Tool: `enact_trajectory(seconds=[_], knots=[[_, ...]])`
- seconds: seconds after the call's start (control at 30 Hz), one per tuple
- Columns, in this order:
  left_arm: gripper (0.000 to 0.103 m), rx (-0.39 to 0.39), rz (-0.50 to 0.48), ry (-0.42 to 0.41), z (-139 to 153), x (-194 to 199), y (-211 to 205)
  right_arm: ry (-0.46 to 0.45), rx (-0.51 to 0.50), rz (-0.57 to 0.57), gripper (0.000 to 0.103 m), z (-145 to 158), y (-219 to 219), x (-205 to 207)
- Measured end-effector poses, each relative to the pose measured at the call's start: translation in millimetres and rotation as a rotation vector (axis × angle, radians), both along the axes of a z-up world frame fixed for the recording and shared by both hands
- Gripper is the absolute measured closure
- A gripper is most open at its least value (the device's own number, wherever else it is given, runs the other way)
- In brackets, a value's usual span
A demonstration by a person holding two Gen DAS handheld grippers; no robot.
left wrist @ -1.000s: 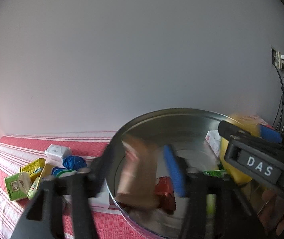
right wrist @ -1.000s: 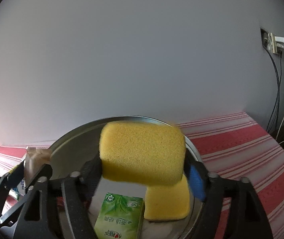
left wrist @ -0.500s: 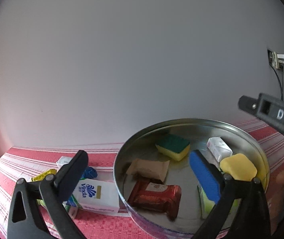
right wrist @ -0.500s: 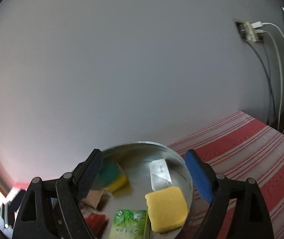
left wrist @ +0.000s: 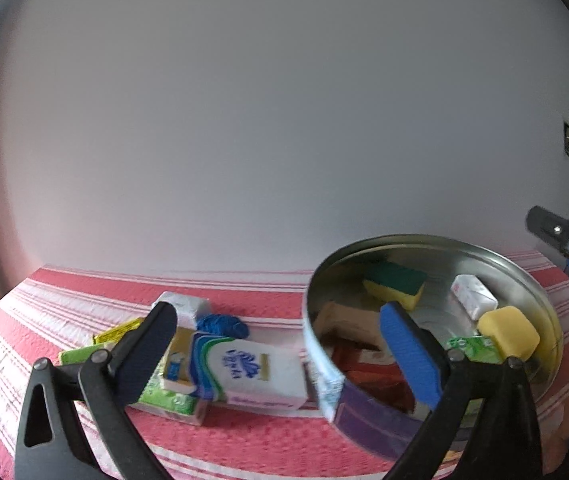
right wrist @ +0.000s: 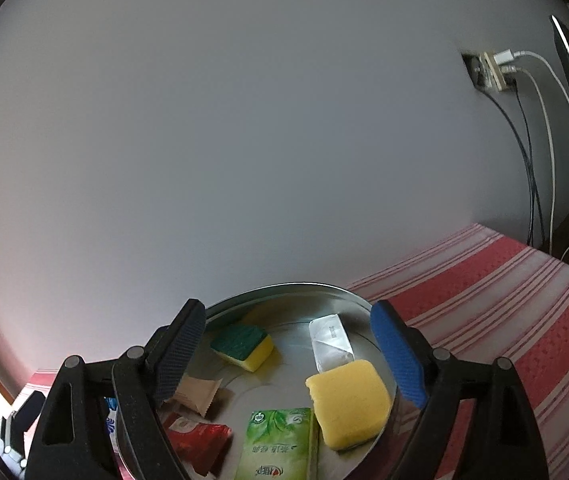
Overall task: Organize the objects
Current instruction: 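Carry biscuit packet and sponge over the tin and release both inside, then grasp the green tissue pack with the left tool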
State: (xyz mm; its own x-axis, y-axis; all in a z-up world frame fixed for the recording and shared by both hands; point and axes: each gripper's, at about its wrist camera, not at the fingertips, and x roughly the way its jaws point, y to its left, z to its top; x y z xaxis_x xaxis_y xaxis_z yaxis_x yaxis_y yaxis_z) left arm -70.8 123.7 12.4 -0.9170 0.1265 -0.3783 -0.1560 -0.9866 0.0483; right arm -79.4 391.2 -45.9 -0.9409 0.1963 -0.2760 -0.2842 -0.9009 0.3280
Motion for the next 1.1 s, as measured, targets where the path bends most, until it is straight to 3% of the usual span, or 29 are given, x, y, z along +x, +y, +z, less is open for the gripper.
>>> enact_trajectory(seconds=[0.17,0.33,0.63,0.87,1.1], knots=[[0.000,-0.003,0.032,0.004,1,4,-20,0.100,0.057,-0.061,0.017,-2,-17,11],[0.000,-0.012,0.064,0.030,-1,5,-36,0.137,0.098,-0.062,0.017,-4,-34,16],[0.000,0.017,0.091,-0.003,-3,-1,-71,0.112,0.144,-0.026,0.017,-12,-58,16],[0.000,-0.068,0.099,0.003,-10,-6,-96,0.104,0.181,-0.032,0.017,-11,-75,23],[0.000,-0.010,0.103,-0.121,-19,-30,-146,0.075,0.176,-0.006,0.017,-12,-90,29]])
